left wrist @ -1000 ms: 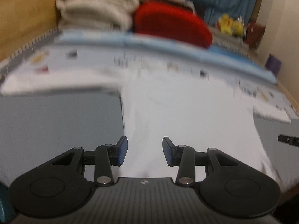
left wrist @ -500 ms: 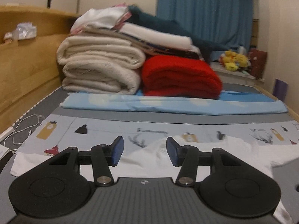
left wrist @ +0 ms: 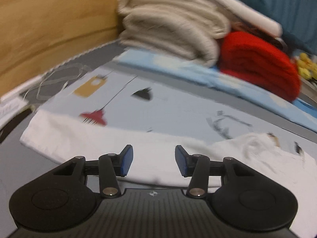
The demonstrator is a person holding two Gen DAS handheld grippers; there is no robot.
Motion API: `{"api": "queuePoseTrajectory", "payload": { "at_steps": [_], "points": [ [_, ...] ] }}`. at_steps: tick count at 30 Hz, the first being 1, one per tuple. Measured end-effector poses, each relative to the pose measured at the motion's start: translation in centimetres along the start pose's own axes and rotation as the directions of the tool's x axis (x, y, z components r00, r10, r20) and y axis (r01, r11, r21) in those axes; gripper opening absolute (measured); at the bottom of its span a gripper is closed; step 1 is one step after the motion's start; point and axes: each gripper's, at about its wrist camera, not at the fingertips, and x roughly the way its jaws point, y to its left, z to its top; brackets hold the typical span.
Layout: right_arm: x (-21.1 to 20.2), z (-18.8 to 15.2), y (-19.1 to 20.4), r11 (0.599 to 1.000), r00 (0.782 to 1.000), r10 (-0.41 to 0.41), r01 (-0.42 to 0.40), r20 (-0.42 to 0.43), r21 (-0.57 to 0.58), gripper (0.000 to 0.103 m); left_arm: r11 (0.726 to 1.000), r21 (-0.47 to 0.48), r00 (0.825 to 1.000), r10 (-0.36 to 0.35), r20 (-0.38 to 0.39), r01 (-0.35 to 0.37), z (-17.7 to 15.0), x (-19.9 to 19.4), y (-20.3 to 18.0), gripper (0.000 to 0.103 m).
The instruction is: Fold small clothes
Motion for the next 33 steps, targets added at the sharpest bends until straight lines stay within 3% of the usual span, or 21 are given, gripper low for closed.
{"api": "queuePoseTrajectory", "payload": {
  "at_steps": [5, 9, 15, 18, 20, 22, 24, 27, 29, 33],
  "points": [
    [4.9, 3.8, 2.1, 0.998, 0.998, 0.057, -0.057, -0.01, 0.004, 0.037, 0.993, -0.101, 0.997, 0.056, -0.06, -0.062, 0.5, 3.0, 4.1, 0.056],
    [9.3, 5.7, 3.4, 0.996, 0.995, 0.089, -0.088, -0.049, 0.027, 0.037, 0.975, -0.176, 0.986, 0.119, -0.117, -0.138, 0.6, 5.0, 7.5, 0.072],
    [13.3, 5.6, 4.3, 0.991, 0.989, 0.136, -0.136, -0.063, 0.014, 0.037, 0.892, -0.356, 0.95, 0.205, -0.235, -0.28, 0.2, 7.5, 13.6, 0.074],
    [15.2, 4.4, 4.2, 0.988, 0.977, 0.148, -0.139, -0.151, 0.071, 0.037, 0.847, -0.383, 0.921, 0.278, -0.273, -0.369, 0.0, 8.3, 15.5, 0.073],
    [16.1, 4.2, 4.3, 0.979, 0.966, 0.183, -0.162, -0.185, 0.121, 0.037, 0.831, -0.399, 0.916, 0.3, -0.266, -0.388, 0.1, 8.4, 16.0, 0.072],
    [16.5, 4.2, 4.7, 0.976, 0.959, 0.204, -0.182, -0.195, 0.121, 0.037, 0.833, -0.391, 0.916, 0.312, -0.253, -0.392, 0.3, 8.5, 15.7, 0.06],
    [16.5, 4.2, 5.0, 0.979, 0.961, 0.2, -0.187, -0.189, 0.081, 0.037, 0.838, -0.39, 0.92, 0.308, -0.241, -0.382, 0.5, 8.6, 15.4, 0.004],
    [16.7, 4.2, 4.9, 0.982, 0.962, 0.188, -0.178, -0.199, 0.07, 0.036, 0.845, -0.377, 0.923, 0.319, -0.215, -0.38, 1.1, 8.2, 14.2, 0.004],
    [16.6, 4.3, 4.6, 0.98, 0.961, 0.193, -0.179, -0.2, 0.088, 0.033, 0.867, -0.332, 0.928, 0.333, -0.167, -0.371, 2.2, 7.4, 12.1, 0.004],
    [15.9, 4.7, 4.5, 0.983, 0.965, 0.18, -0.169, -0.193, 0.074, 0.031, 0.935, -0.247, 0.966, 0.257, -0.031, -0.256, 4.5, 4.7, 6.8, 0.004]
  ]
}}
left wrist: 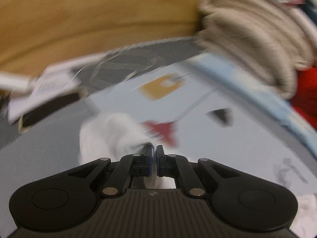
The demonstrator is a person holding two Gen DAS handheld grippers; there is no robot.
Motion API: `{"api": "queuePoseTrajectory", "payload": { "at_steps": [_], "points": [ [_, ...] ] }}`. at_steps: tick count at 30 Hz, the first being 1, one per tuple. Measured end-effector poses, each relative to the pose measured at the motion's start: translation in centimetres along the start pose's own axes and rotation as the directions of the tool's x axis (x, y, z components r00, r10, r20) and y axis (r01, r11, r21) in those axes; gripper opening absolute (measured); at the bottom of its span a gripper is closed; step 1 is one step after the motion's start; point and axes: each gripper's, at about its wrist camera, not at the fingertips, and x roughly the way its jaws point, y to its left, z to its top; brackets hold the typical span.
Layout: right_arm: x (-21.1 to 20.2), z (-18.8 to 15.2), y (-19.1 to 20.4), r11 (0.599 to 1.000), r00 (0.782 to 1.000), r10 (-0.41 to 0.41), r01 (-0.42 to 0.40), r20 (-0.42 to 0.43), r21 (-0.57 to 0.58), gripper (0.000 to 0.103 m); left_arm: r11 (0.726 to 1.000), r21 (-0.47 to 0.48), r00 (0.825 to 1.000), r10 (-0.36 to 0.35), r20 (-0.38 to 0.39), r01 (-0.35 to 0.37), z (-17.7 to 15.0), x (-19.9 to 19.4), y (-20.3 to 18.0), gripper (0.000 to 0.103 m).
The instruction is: Fold small clothes
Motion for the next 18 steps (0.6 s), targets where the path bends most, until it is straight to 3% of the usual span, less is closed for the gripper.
{"api": "queuePoseTrajectory", "payload": {
  "at_steps": [3, 5, 8, 10, 11, 12, 13, 15, 18],
  "points": [
    [-1.0, -0.3, 0.0, 1.0, 1.0, -0.012, 0.012, 0.002, 0.002, 0.031, 0.981, 0.088, 0.984, -0.176, 0.031, 0.173, -0.7, -4.3, -5.1, 0.004],
    [-1.5, -0.8, 0.0, 1.0, 1.0, -0.019, 0.019, -0.009, 0.009, 0.031, 0.937, 0.173, 0.949, -0.313, 0.035, 0.303, -2.1, -7.9, -9.2, 0.004],
    [-2.3, -1.7, 0.3, 0.998, 0.998, -0.062, 0.062, -0.014, -0.002, 0.03, 0.811, 0.287, 0.851, -0.524, -0.031, 0.51, -5.8, -13.3, -15.1, 0.005],
    [-2.7, -2.3, 0.2, 0.996, 0.996, -0.088, 0.088, -0.025, 0.01, 0.03, 0.698, 0.316, 0.759, -0.638, -0.132, 0.642, -8.5, -15.9, -18.4, 0.012],
    [-2.9, -2.5, 0.1, 0.995, 0.995, -0.092, 0.093, -0.036, 0.026, 0.03, 0.646, 0.319, 0.714, -0.676, -0.182, 0.694, -9.6, -16.6, -19.5, 0.033],
    [-3.0, -2.8, 0.0, 0.995, 0.995, -0.093, 0.095, -0.046, 0.041, 0.03, 0.611, 0.322, 0.683, -0.702, -0.204, 0.724, -10.6, -17.4, -20.2, 0.052],
    [-3.1, -3.0, -0.1, 0.994, 0.994, -0.094, 0.096, -0.051, 0.054, 0.03, 0.61, 0.33, 0.683, -0.705, -0.19, 0.721, -11.2, -17.9, -20.4, 0.056],
    [-3.4, -3.6, -0.4, 0.991, 0.994, -0.098, 0.102, -0.05, 0.081, 0.03, 0.647, 0.339, 0.722, -0.67, -0.174, 0.683, -11.8, -17.9, -20.5, 0.056],
    [-4.0, -4.2, -0.8, 0.989, 0.994, -0.099, 0.102, -0.035, 0.106, 0.029, 0.755, 0.25, 0.795, -0.583, -0.17, 0.606, -11.3, -15.9, -18.5, 0.055]
  ]
}}
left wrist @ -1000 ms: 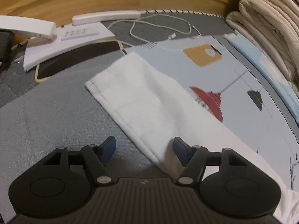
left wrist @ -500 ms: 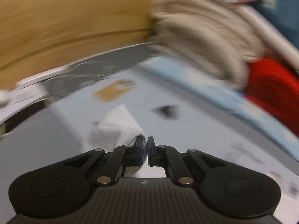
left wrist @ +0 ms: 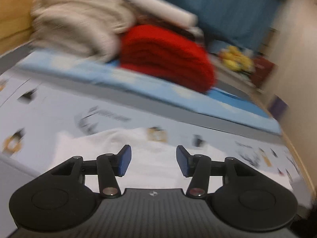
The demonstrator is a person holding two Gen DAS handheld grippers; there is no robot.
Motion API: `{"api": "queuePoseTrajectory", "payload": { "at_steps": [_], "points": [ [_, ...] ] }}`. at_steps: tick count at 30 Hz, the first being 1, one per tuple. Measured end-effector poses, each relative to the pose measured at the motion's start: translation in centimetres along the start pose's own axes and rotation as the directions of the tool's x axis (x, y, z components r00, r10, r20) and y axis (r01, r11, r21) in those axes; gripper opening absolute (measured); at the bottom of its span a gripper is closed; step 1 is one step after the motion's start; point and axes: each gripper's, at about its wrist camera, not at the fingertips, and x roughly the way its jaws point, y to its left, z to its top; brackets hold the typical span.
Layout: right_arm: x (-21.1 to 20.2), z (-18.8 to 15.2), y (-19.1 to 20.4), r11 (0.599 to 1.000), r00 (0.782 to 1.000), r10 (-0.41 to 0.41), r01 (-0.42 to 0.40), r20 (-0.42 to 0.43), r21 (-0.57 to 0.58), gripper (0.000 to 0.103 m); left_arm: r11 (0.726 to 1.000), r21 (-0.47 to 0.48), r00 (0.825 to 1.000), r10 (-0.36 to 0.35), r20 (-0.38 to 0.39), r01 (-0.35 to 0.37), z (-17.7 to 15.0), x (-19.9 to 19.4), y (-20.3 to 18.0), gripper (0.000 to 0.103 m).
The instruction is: Fold small clothes
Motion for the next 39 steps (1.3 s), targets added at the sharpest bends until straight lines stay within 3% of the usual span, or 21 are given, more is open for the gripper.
{"api": "queuePoseTrajectory", "payload": {
  "at_steps": [3, 5, 8, 13, 16, 22, 25, 27, 29, 30, 32, 33, 34, 36, 38, 39],
  "points": [
    [0.0, -0.3, -0.3, 1.0, 1.0, -0.002, 0.002, 0.021, 0.011, 0.012, 0.982, -0.119, 0.988, 0.141, -0.061, -0.147, 0.1, 0.8, 4.1, 0.052],
    [0.3, -0.3, -0.6, 0.999, 0.999, 0.018, -0.02, 0.047, 0.025, 0.011, 0.96, -0.189, 0.976, 0.19, -0.109, -0.208, 0.1, 1.5, 6.8, 0.045],
    [1.6, 0.0, -1.1, 0.999, 0.999, 0.033, -0.034, 0.033, 0.037, 0.011, 0.936, -0.229, 0.96, 0.236, -0.153, -0.267, 0.2, 2.3, 9.4, 0.045],
    [5.2, 0.5, -1.8, 0.994, 0.998, 0.06, -0.057, -0.037, 0.091, 0.015, 0.928, -0.273, 0.962, 0.21, -0.176, -0.253, 1.3, 3.7, 10.5, 0.045],
    [7.9, 0.4, -3.1, 0.973, 0.987, 0.116, -0.09, -0.11, 0.213, 0.026, 0.931, -0.261, 0.962, 0.216, -0.168, -0.254, 2.2, 4.2, 10.4, 0.045],
    [12.8, -1.0, -6.4, 0.847, 0.952, 0.217, -0.074, -0.217, 0.526, 0.032, 0.925, -0.262, 0.955, 0.235, -0.18, -0.277, 3.1, 5.5, 10.8, 0.045],
    [13.3, -1.1, -6.6, 0.818, 0.954, 0.232, -0.086, -0.189, 0.569, 0.029, 0.923, -0.267, 0.955, 0.236, -0.18, -0.279, 3.5, 6.0, 10.9, 0.045],
    [12.9, -0.6, -6.5, 0.828, 0.962, 0.227, -0.108, -0.152, 0.55, 0.003, 0.921, -0.267, 0.955, 0.242, -0.173, -0.282, 3.8, 6.1, 11.1, 0.045],
    [11.8, 0.2, -6.5, 0.836, 0.968, 0.242, -0.17, -0.071, 0.522, 0.002, 0.917, -0.266, 0.952, 0.26, -0.162, -0.296, 4.1, 6.1, 11.2, 0.045],
    [10.1, 1.1, -6.5, 0.842, 0.971, 0.24, -0.216, 0.015, 0.494, 0.002, 0.914, -0.264, 0.949, 0.274, -0.155, -0.307, 4.2, 6.0, 11.4, 0.045],
    [6.1, 2.7, -6.7, 0.875, 0.954, 0.202, -0.277, 0.221, 0.398, 0.002, 0.909, -0.262, 0.944, 0.294, -0.147, -0.324, 4.4, 5.9, 11.6, 0.045],
    [3.6, 3.3, -6.9, 0.9, 0.925, 0.162, -0.281, 0.344, 0.334, 0.002, 0.908, -0.262, 0.943, 0.298, -0.145, -0.327, 4.4, 5.8, 11.7, 0.045],
    [2.4, 3.4, -7.4, 0.913, 0.913, 0.123, -0.257, 0.389, 0.316, 0.002, 0.909, -0.259, 0.944, 0.297, -0.145, -0.326, 4.4, 5.8, 11.7, 0.045],
    [2.2, 3.3, -9.4, 0.921, 0.934, -0.013, -0.127, 0.357, 0.367, 0.002, 0.915, -0.245, 0.945, 0.293, -0.149, -0.322, 4.3, 6.0, 11.5, 0.045],
    [4.1, 2.4, -12.1, 0.895, 0.966, -0.16, 0.055, 0.204, 0.442, 0.002, 0.921, -0.223, 0.945, 0.288, -0.158, -0.318, 4.0, 6.3, 11.1, 0.045],
    [5.0, 1.8, -13.6, 0.87, 0.973, -0.183, 0.095, 0.139, 0.483, 0.002, 0.925, -0.215, 0.945, 0.282, -0.165, -0.314, 3.8, 6.6, 10.8, 0.045]
  ]
}}
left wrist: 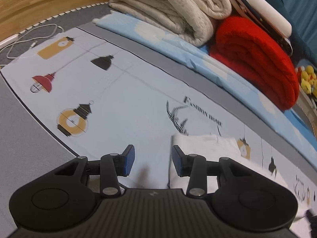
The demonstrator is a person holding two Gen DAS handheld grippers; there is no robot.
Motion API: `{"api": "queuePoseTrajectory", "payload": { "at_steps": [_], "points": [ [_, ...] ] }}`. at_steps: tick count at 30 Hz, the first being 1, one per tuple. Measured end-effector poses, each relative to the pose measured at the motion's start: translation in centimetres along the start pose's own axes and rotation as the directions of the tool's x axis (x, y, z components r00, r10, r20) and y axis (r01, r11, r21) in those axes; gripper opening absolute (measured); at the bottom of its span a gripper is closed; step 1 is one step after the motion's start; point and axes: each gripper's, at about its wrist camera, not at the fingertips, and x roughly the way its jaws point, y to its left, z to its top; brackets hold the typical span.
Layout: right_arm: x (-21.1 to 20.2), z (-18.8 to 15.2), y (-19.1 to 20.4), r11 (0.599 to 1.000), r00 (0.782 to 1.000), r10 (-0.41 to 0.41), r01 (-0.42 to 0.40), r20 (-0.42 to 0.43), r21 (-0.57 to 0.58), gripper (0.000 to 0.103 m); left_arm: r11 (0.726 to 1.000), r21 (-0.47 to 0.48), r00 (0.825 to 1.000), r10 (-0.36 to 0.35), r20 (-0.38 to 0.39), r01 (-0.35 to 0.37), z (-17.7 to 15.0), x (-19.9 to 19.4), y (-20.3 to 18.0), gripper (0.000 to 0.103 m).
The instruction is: Fold small clothes
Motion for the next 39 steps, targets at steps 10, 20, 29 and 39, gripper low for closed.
{"api": "queuePoseTrajectory", "payload": {
  "at_steps": [10, 20, 29, 39],
  "points": [
    [-2.9, 1.5, -1.9, 0.97, 0.961, 0.241, -0.24, 0.136, -0.022, 0.002, 0.976, 0.182, 0.982, -0.09, -0.166, 0.12, -3.7, 3.2, -4.1, 0.047],
    [1.8, 1.3, -5.8, 0.987, 0.983, -0.135, 0.144, -0.121, 0.067, 0.01, 0.917, 0.398, 0.977, 0.052, -0.207, 0.035, -6.7, 5.2, -5.3, 0.047],
    [6.0, 0.9, -7.7, 0.985, 0.946, -0.066, 0.112, -0.317, 0.129, 0.014, 0.89, 0.455, 0.971, 0.11, -0.212, -0.001, -7.8, 5.9, -6.1, 0.051],
    [4.2, 5.7, -11.8, 0.979, 0.978, -0.099, 0.128, -0.184, 0.158, 0.018, 0.895, 0.436, 0.973, 0.014, -0.231, 0.091, -9.2, 5.9, -8.2, 0.052]
  ]
}}
